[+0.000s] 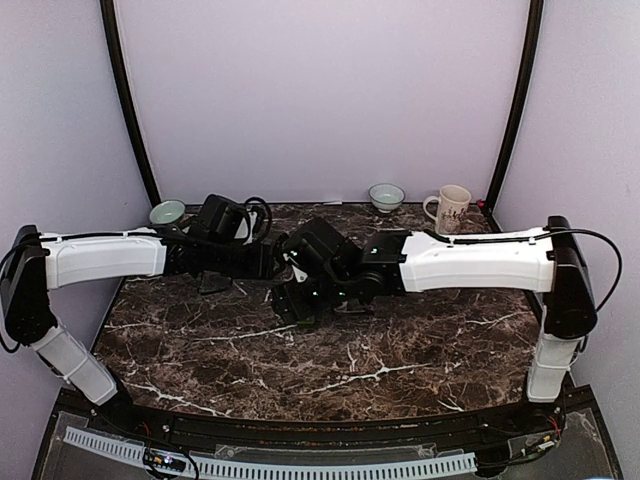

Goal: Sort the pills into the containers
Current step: Pick up the pill container from the center of the board.

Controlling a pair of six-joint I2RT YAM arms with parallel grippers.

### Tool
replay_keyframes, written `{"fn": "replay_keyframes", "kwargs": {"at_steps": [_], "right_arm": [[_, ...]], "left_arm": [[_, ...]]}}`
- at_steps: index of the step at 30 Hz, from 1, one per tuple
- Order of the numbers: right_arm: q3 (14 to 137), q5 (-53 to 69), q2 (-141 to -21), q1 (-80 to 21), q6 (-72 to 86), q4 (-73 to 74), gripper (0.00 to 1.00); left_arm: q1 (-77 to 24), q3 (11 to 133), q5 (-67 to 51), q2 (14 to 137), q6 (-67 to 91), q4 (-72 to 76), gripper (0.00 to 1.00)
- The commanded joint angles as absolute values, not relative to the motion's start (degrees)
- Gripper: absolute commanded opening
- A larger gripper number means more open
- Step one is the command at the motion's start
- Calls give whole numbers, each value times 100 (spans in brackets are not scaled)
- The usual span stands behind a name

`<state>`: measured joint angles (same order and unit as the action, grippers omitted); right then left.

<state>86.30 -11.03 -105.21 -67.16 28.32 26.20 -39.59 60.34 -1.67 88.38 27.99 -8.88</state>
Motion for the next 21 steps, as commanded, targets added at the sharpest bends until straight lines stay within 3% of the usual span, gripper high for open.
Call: {"fn": "replay_keyframes", "kwargs": {"at_steps": [1, 21], "right_arm": [[9298, -1487, -10940, -6750, 3157, 3342, 78], [9816, -1441, -12277, -6350, 3703, 3634, 77]], "left_arm": [[-3879, 5952, 61, 8476, 2640, -1087, 60], [-3742, 5137, -212, 8286, 2899, -695, 60]]}}
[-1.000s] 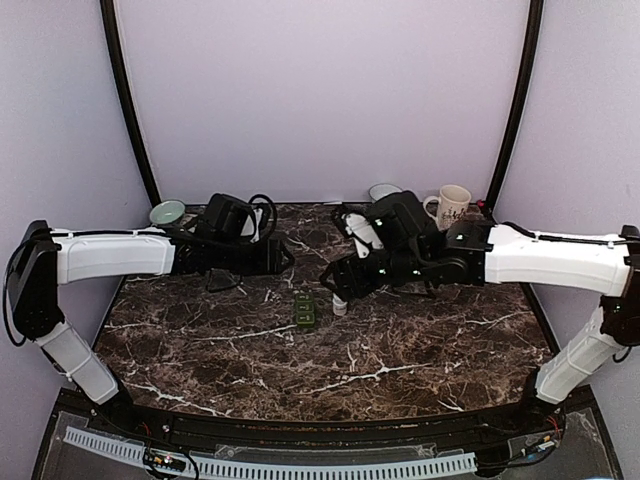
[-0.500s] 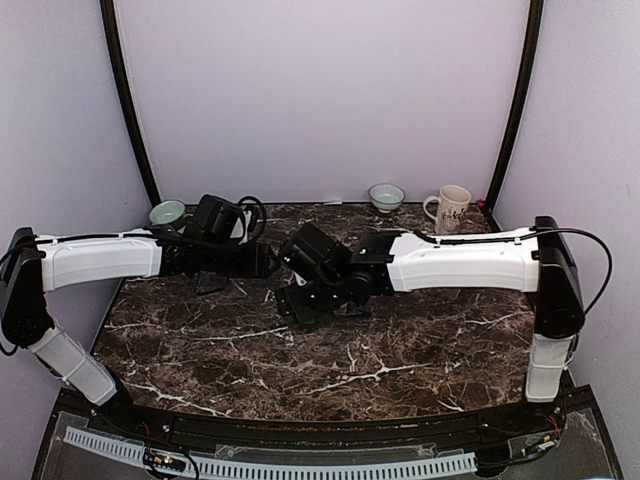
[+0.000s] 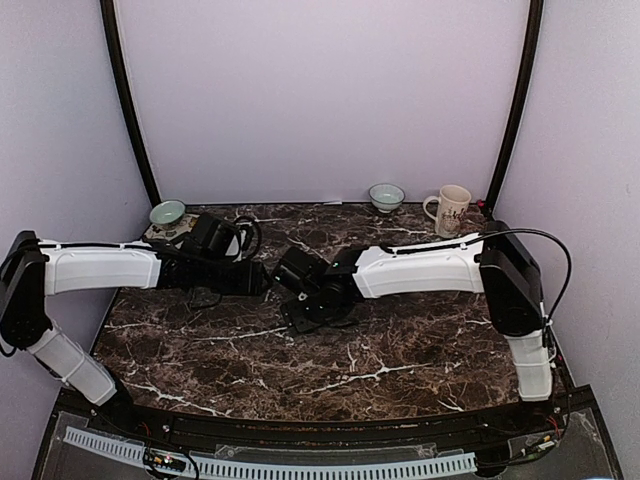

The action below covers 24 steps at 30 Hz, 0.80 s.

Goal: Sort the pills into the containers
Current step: Pick up the pill container from the center of the board.

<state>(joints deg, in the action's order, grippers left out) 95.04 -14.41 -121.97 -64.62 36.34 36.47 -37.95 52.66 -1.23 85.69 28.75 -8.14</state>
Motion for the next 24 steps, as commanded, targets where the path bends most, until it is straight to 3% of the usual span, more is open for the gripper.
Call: {"fn": "replay_keyframes", "kwargs": {"at_steps": [1, 15, 24], "right_arm": [[9850, -1441, -12312, -6333, 3688, 3630, 77], [10533, -1279, -13001, -6179, 3532, 3928, 76], [10586, -1208, -13104, -6150, 3505, 4005, 68]], "left_arm": [[-3744, 5107, -234, 8274, 2912, -668, 60], [-3718, 4821, -316, 8158, 2962, -477, 59], [-3683, 4814, -328, 8173, 2962, -374, 59]]}}
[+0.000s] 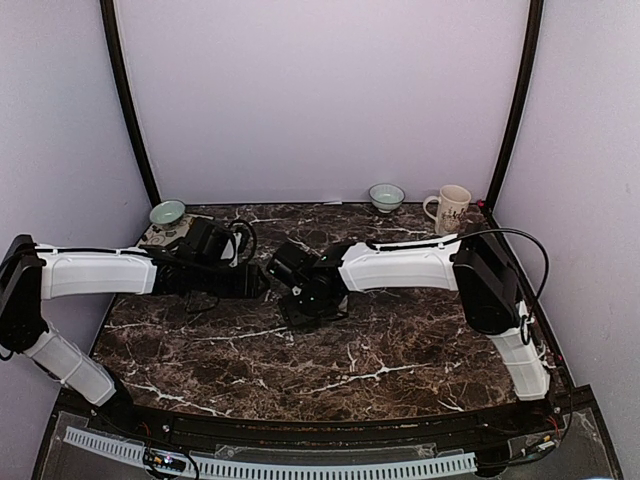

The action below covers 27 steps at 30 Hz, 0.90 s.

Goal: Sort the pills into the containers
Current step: Pick up the pill container from the center of the board.

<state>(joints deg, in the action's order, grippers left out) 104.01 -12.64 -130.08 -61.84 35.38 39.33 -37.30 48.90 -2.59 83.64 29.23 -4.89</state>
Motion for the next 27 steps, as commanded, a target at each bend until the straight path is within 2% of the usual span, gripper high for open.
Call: {"fn": "replay_keyframes", "kwargs": {"at_steps": [1, 6, 13, 17, 27], "right_arm": [[10570, -1198, -13111, -6150, 3500, 3992, 67], [10517, -1035, -13154, -6119, 3480, 3961, 56], [10345, -931, -13148, -6100, 3505, 3856, 49], [10247, -825, -13136, -6091, 3511, 3791, 42], [9451, -671, -12434, -6082, 3400, 2891, 39]], "left_arm": [[-3678, 4804, -334, 8180, 2961, -361, 60], [-3641, 4730, -411, 8200, 3012, -292, 59], [-3562, 4520, -633, 8224, 3144, -63, 62], [-3371, 4271, -1053, 8293, 3409, 310, 65], [-3074, 3285, -2100, 8461, 4382, 2171, 67]]}}
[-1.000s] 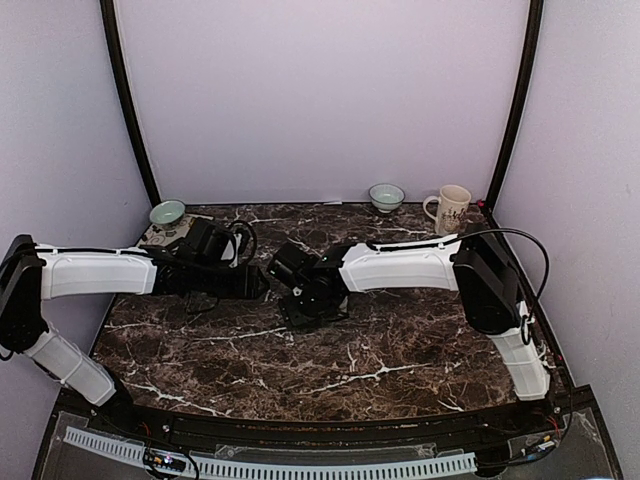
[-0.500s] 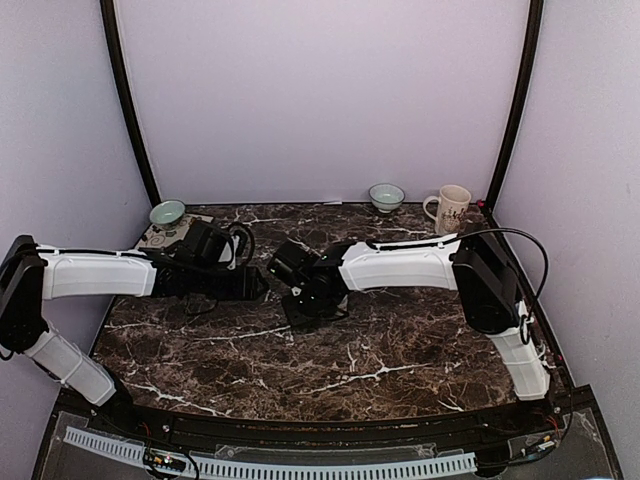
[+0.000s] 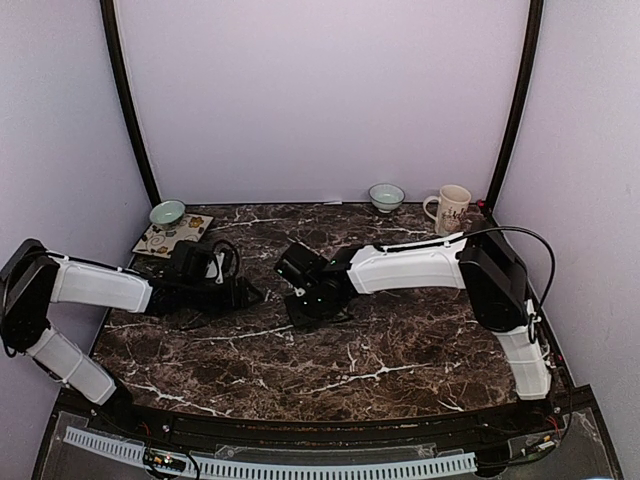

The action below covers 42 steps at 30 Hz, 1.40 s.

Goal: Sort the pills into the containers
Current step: Pick up the pill container from the center of the board, then pass from the right arm to the left

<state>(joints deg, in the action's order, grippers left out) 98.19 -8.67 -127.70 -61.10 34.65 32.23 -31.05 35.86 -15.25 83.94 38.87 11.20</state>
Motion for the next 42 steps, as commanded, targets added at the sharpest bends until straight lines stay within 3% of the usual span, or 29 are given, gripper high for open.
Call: {"fn": "replay_keyframes", "kwargs": {"at_steps": [1, 9, 23, 42], "right_arm": [[9393, -630, -12371, -6082, 3385, 2792, 39], [9204, -520, -12023, -6082, 3299, 2355, 39], [9228, -307, -11857, -6075, 3288, 1974, 38], [9020, 15, -11749, -6079, 3261, 1661, 38]], "left_arm": [[-3072, 3211, -2197, 8501, 4488, 2431, 67], [-3076, 2704, -2718, 8919, 5297, 4296, 63], [-3085, 2411, -3056, 9545, 5915, 5856, 56], [-3084, 2660, -3065, 9868, 5994, 5929, 43]]}}
